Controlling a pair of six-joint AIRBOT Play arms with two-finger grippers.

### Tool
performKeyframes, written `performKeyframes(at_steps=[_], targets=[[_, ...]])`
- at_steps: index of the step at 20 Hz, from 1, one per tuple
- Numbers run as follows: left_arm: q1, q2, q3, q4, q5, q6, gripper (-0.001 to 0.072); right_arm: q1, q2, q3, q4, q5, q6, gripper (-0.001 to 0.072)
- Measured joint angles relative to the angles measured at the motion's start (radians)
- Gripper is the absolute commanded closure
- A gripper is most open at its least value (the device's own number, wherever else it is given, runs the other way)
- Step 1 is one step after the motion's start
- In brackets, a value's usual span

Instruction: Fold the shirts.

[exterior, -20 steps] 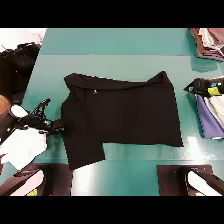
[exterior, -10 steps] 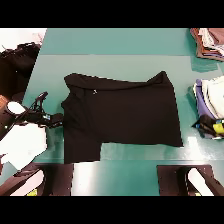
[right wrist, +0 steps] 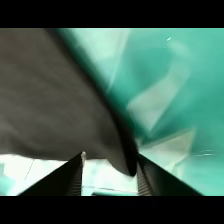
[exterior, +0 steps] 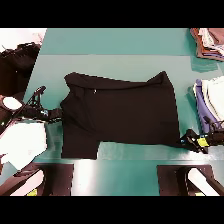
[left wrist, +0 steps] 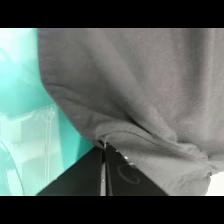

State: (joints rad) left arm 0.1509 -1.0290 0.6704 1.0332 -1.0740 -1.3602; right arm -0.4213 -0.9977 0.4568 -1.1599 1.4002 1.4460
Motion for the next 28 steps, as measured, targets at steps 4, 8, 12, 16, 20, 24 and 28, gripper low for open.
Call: performKeyframes(at_steps=[4,8,12,16,20,24,28], targets=[[0.000,0.000,0.005,-0.001,-0.002,0.001,0.0683,0.066,-0.029,-0.009,0.013,-0.043,0.001,0.0698],[0.000,0.041,0.064,0.000,-0.023,0.001,0.0683,0.113,0.055,0.021,-0.006,-0.111,0.000,0.0698],[0.000,0.161,0.252,0.014,-0.057,-0.016,0.0682,0.163,0.174,0.233,0.026,-0.100,-0.001,0.0698],[0.000,0.263,0.592,0.031,-0.087,-0.026,0.0683,0.219,0.232,0.618,0.035,-0.130,0.000,0.0698],[0.000,0.301,0.987,0.039,-0.081,-0.029,0.0682,0.241,0.217,1.057,0.034,-0.133,-0.001,0.0698],[0.000,0.312,1.302,0.039,-0.032,-0.055,0.0683,0.248,0.164,1.439,-0.005,-0.073,-0.001,0.0698],[0.000,0.311,1.446,0.048,0.006,-0.083,0.0684,0.249,0.145,1.621,-0.085,-0.009,-0.001,0.0699]])
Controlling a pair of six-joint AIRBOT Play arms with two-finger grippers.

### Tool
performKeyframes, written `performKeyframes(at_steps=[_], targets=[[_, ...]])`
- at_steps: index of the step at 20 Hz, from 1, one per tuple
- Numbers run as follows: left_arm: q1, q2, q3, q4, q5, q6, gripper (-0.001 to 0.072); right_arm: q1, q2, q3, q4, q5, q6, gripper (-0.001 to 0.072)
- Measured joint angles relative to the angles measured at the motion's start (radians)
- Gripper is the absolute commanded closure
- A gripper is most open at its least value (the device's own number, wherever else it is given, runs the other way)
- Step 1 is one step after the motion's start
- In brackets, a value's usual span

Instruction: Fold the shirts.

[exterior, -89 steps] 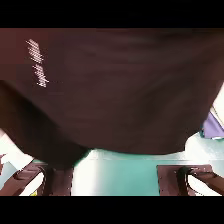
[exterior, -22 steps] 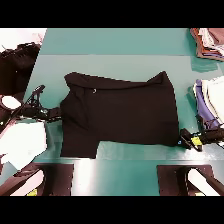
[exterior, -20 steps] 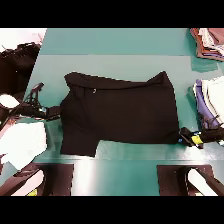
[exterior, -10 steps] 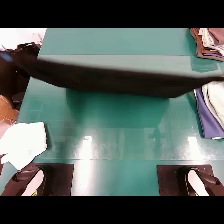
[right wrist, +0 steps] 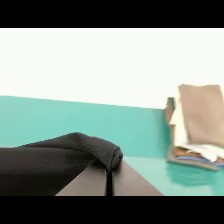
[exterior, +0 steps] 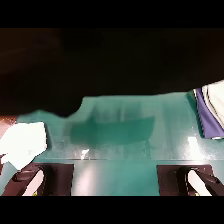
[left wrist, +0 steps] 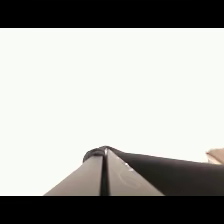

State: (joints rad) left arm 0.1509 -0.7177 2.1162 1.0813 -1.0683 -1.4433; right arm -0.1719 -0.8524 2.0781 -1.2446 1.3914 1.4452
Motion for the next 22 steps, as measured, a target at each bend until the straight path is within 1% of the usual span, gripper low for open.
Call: performKeyframes(at_steps=[3,6,10,13,15,18,22], targets=[[0.000,-0.020,-0.037,0.021,-0.007,-0.029,0.0683,0.000,0.023,-0.063,-0.032,0.004,0.005,0.0699],[0.000,-0.074,-0.158,0.013,-0.074,-0.041,0.0682,0.001,0.005,-0.174,-0.045,0.019,0.013,0.0699],[0.000,-0.201,-0.386,-0.024,-0.168,-0.045,0.0682,0.002,-0.116,-0.330,-0.053,0.078,0.018,0.0699],[0.000,-0.322,-0.565,-0.048,-0.182,-0.029,0.0683,0.002,-0.243,-0.452,-0.053,0.094,0.018,0.0699],[0.000,-0.420,-0.656,-0.061,-0.161,-0.010,0.0682,0.002,-0.338,-0.522,-0.055,0.085,0.019,0.0699],[0.000,-0.589,-0.720,-0.082,-0.072,0.025,0.0682,0.002,-0.492,-0.579,-0.039,0.018,0.019,0.0699],[0.000,-0.768,-0.697,-0.149,0.072,0.068,0.0682,0.021,-0.695,-0.516,0.040,-0.087,0.019,0.0699]])
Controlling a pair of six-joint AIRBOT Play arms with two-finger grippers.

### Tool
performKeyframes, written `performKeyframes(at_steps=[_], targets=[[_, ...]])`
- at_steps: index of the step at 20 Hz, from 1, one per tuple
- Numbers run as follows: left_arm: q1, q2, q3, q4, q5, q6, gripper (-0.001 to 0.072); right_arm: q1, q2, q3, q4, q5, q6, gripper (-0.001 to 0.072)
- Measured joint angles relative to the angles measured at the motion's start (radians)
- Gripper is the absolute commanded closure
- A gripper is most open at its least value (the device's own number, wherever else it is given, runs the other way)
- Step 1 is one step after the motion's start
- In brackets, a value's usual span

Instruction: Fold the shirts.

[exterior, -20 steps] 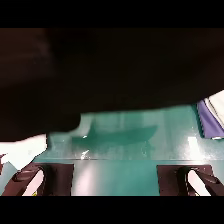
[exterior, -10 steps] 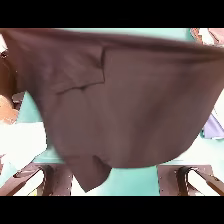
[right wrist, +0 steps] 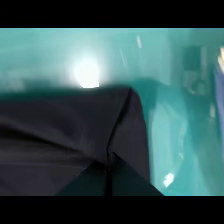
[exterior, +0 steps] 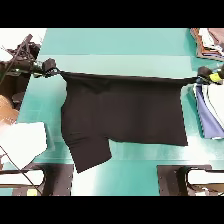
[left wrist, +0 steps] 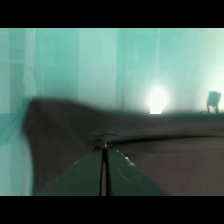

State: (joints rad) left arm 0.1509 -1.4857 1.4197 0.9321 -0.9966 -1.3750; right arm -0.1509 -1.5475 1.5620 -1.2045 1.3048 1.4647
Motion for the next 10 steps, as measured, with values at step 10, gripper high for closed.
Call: performKeyframes(at_steps=[10], targets=[[-0.014,-0.050,-0.004,0.158,-0.143,-0.003,0.0683,0.106,-0.020,-0.003,-0.108,-0.030,0.000,0.0699]])
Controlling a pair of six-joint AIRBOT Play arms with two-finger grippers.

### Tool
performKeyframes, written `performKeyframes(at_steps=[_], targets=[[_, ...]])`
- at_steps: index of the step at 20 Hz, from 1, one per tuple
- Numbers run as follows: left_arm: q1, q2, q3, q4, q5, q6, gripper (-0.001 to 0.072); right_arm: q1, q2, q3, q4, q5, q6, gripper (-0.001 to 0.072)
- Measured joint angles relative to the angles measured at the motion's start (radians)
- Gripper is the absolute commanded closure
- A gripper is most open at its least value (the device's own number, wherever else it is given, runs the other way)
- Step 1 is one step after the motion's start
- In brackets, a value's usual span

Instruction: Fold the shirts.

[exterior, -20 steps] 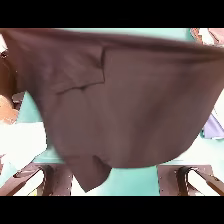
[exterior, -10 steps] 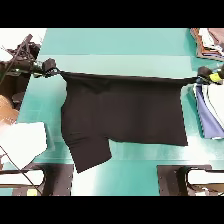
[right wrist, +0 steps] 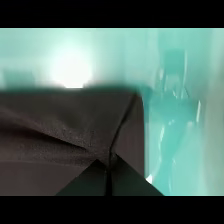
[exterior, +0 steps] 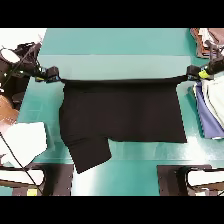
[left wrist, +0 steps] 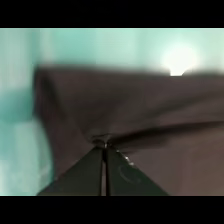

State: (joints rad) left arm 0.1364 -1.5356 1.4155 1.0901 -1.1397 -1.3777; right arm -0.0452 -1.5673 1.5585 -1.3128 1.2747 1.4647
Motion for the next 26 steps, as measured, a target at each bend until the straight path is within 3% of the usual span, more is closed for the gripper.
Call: performKeyframes(at_steps=[4,5,6,7,8,12,18,22,26], targets=[[-0.048,0.052,-0.158,0.087,0.008,-0.019,0.0679,0.007,0.089,-0.180,-0.035,-0.045,0.000,0.0697],[-0.060,0.058,-0.192,0.098,0.013,-0.021,0.0537,0.008,0.101,-0.217,-0.036,-0.057,0.000,0.0693],[-0.071,0.064,-0.222,0.108,0.021,-0.023,0.0249,0.008,0.110,-0.250,-0.036,-0.063,0.000,0.0577],[-0.077,0.067,-0.244,0.115,0.027,-0.028,0.0219,0.008,0.117,-0.276,-0.034,-0.072,0.001,0.0361],[-0.083,0.072,-0.259,0.118,0.034,-0.036,0.0220,0.008,0.122,-0.296,-0.022,-0.077,0.001,0.0323],[-0.094,0.150,-0.294,0.181,0.028,-0.084,0.0220,0.006,0.169,-0.334,0.008,-0.059,0.001,0.0323],[-0.129,0.472,-0.532,0.263,-0.099,-0.168,0.0220,0.006,0.312,-0.345,-0.016,-0.032,0.001,0.0323],[-0.199,0.691,-0.764,0.228,-0.138,-0.258,0.0220,0.006,0.357,-0.347,-0.017,-0.034,0.000,0.0324],[-0.269,0.792,-0.925,0.140,-0.124,-0.317,0.0220,0.006,0.369,-0.347,-0.015,-0.037,0.000,0.0324]])
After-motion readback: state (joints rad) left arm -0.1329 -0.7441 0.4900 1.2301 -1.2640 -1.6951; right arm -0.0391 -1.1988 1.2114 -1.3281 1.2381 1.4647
